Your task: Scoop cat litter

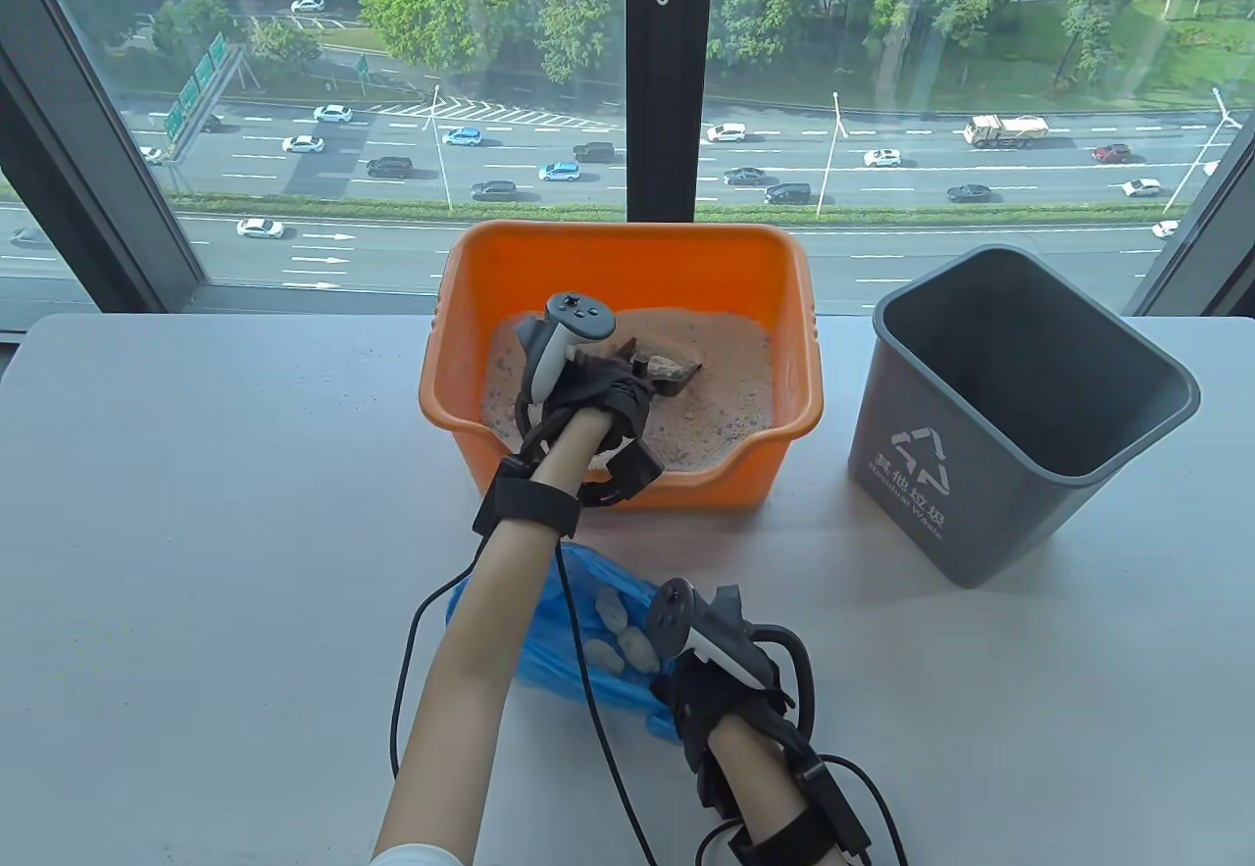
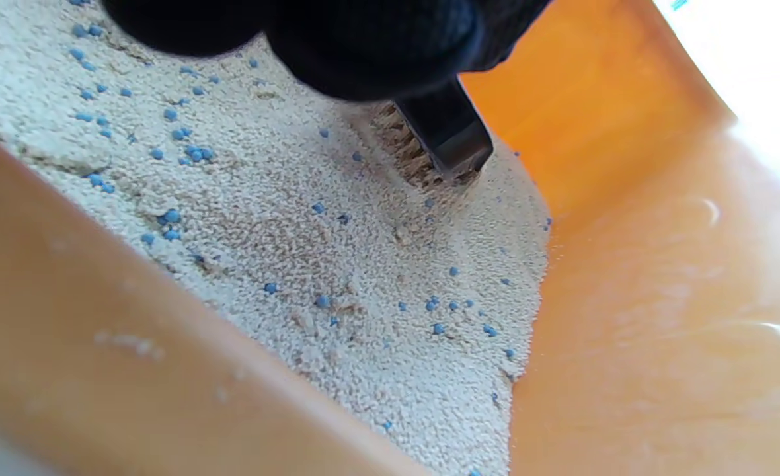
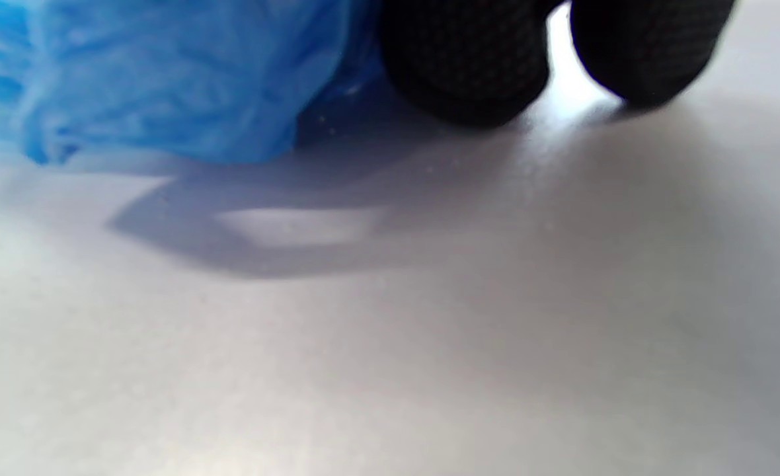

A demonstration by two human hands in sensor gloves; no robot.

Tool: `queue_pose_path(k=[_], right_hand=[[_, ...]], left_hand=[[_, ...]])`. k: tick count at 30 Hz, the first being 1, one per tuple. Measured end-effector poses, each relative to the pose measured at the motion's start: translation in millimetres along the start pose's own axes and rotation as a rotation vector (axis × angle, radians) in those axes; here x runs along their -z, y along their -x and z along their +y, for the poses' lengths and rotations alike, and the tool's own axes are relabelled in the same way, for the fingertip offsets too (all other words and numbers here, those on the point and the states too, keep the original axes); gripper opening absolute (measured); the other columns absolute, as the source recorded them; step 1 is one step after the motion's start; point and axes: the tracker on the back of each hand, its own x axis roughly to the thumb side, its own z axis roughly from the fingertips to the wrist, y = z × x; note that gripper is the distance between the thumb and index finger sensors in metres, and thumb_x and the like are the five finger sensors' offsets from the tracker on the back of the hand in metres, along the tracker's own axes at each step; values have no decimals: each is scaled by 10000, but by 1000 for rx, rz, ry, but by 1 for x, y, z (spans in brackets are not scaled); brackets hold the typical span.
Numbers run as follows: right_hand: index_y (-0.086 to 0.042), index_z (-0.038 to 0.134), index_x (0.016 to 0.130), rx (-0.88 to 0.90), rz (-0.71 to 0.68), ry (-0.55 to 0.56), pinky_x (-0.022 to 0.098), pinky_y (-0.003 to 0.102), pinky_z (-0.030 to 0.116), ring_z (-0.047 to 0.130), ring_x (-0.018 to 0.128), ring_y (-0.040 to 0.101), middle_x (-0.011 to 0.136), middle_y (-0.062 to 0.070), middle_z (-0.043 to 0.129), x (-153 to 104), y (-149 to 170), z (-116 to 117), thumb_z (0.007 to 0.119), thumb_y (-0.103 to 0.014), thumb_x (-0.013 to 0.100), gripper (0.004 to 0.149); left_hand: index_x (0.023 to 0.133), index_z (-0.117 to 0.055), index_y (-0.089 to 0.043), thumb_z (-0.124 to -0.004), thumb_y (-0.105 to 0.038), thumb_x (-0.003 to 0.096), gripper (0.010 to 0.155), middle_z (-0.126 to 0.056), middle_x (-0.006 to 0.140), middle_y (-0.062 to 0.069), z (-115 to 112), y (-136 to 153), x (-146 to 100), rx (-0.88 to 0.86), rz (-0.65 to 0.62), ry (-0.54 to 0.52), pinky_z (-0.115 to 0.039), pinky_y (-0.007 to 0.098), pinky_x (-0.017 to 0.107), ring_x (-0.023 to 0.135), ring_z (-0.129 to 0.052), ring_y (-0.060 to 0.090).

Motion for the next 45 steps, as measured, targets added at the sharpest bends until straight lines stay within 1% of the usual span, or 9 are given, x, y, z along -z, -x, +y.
queue_pose_path(k=[7,9,17,19,21,24,26,33,45], right_hand=[[-188,448,967,1,1,-1,337,395,757,843,368,107,711,151,696,0,0,0,803,-419,368,734],[-188,447,968,-1,2,-1,337,393,758,843,369,105,712,149,696,0,0,0,802,-421,368,735],[-189,446,969,-2,2,0,337,391,759,843,370,104,713,147,695,0,0,0,801,-422,368,735],[-190,446,968,-2,2,0,337,392,758,843,370,104,713,148,695,0,0,0,801,-422,368,735],[-190,446,968,-2,2,0,338,392,758,843,370,104,713,148,695,0,0,0,801,-422,368,735],[-190,445,969,-1,2,-1,337,392,758,843,370,103,713,148,695,0,0,0,801,-423,369,736],[-190,445,969,-2,2,-1,338,391,758,843,370,103,713,147,695,0,0,0,801,-423,369,735],[-193,446,969,-1,3,0,338,391,758,843,371,102,715,146,694,0,1,0,801,-423,369,734],[-194,447,970,2,5,3,337,389,758,842,371,100,716,144,692,0,1,1,801,-424,369,734]], left_hand=[[1068,-454,-61,-720,-306,545,636,-806,759,124,7,3,-50,-160,-204,-100,-817,303,310,339,-924,77],[1071,-447,-71,-707,-326,549,636,-804,769,98,9,7,-55,-138,-204,-44,-822,279,318,346,-923,51],[1065,-468,-56,-732,-302,539,638,-812,755,136,15,19,-70,-174,-225,-180,-817,305,299,324,-926,81],[1071,-450,-79,-713,-326,548,636,-803,772,95,17,21,-75,-93,-221,-107,-821,280,322,344,-922,52],[1068,-463,-66,-726,-309,542,636,-809,762,115,17,22,-79,-161,-239,-174,-818,299,309,332,-923,73],[1071,-455,-80,-715,-325,547,634,-805,770,96,19,23,-83,-52,-216,-139,-821,281,322,341,-922,55],[1065,-473,-64,-733,-303,538,635,-814,757,118,17,25,-89,-81,-244,-254,-817,306,308,326,-925,82],[1070,-458,-67,-715,-321,547,635,-808,765,107,21,39,-96,-81,-194,-51,-821,289,318,335,-925,62],[1066,-476,-66,-732,-307,540,633,-816,760,118,32,58,-147,-141,-244,-23,-820,302,315,331,-930,80]])
